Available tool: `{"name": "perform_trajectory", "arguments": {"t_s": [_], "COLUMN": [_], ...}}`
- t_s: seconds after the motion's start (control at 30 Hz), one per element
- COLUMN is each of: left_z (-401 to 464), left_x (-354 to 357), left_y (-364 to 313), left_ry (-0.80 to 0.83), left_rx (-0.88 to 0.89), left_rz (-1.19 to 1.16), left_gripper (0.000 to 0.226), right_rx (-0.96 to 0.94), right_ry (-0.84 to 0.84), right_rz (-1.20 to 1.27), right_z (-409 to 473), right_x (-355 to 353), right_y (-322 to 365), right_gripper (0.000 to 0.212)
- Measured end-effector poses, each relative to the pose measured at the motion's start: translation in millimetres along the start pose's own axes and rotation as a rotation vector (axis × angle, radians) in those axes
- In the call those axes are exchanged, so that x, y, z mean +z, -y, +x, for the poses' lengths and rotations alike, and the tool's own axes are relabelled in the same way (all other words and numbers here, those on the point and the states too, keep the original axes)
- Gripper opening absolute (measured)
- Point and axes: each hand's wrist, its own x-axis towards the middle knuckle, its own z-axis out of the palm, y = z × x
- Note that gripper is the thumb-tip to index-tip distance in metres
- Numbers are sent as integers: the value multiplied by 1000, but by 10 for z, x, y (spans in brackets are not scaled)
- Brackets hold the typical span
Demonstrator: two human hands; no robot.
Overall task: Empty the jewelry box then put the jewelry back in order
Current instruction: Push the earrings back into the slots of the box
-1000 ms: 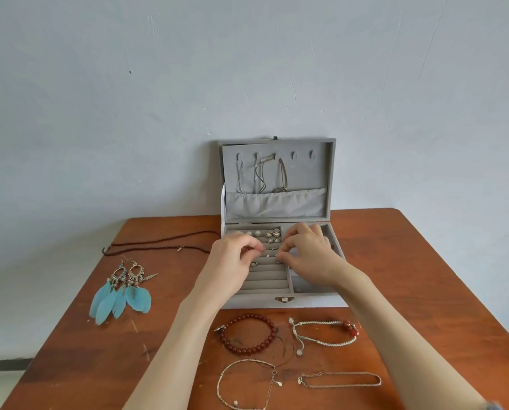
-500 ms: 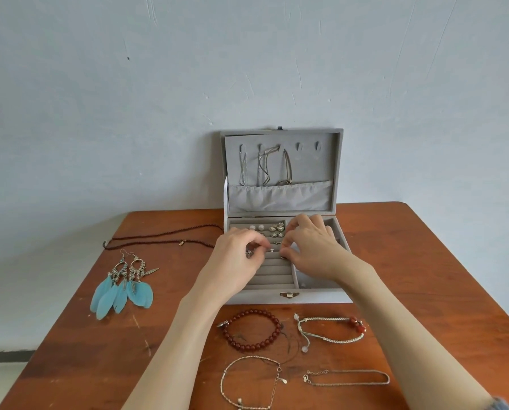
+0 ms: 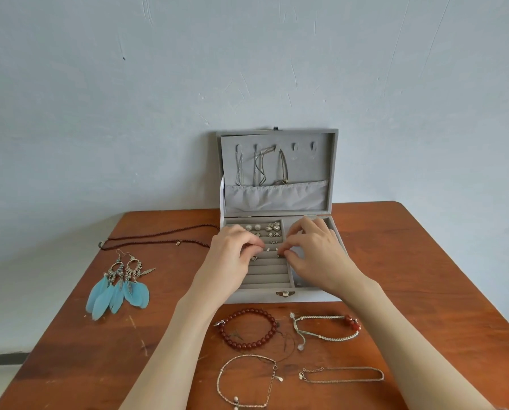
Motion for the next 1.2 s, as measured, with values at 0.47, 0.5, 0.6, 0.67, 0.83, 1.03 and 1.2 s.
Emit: {"name": "perform_trajectory", "arguments": {"t_s": [0.47, 0.5, 0.6, 0.67, 0.83, 1.03, 1.2], "left_z": [31, 35, 41, 48, 54, 54, 54], "left_x": [82, 98, 139, 161, 187, 172, 153], "left_y": [23, 29, 41, 43, 50, 18, -18], "left_ry": [45, 57, 70, 71, 64, 76, 43], "left_rx": [50, 56, 67, 74, 78, 68, 55], "left_rz": [93, 134, 227, 261, 301, 209, 131], "left_gripper": [17, 18, 19, 20, 20, 17, 12], "right_rx": [-67, -63, -50, -45, -36, -26, -25], "right_ry": [25, 26, 34, 40, 47, 51, 52], "right_rz": [-134, -128, -121, -113, -99, -74, -71], "right_z": [-117, -123, -137, -141, -137, -134, -131], "right_x": [-54, -50, -42, -41, -36, -25, -27], "right_y": [26, 23, 10, 7, 3, -3, -6], "right_gripper": [31, 32, 33, 33, 33, 32, 32]}}
